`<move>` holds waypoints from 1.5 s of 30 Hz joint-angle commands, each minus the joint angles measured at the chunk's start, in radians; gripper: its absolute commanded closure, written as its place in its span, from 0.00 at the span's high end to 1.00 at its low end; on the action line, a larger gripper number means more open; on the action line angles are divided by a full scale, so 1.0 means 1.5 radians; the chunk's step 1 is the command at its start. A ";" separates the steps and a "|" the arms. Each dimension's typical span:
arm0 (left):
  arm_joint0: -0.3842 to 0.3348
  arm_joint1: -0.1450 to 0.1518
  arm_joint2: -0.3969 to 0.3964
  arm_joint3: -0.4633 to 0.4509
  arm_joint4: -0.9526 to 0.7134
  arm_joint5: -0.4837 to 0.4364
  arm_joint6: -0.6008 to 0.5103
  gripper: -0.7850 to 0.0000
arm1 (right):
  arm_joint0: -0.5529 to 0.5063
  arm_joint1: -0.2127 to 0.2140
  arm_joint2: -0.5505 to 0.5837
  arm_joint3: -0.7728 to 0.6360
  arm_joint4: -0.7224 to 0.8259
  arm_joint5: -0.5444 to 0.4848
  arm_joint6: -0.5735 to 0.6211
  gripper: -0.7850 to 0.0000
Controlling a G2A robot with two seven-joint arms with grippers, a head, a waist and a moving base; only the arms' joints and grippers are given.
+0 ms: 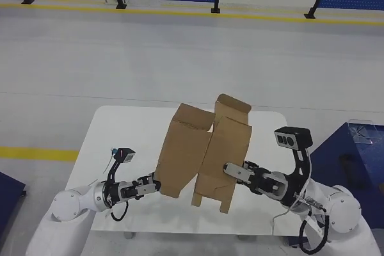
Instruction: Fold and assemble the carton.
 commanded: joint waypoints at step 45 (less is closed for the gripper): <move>0.000 0.000 0.000 0.000 0.000 0.000 0.000 1.00 | 0.049 -0.015 -0.126 0.080 1.423 0.704 -0.187 0.00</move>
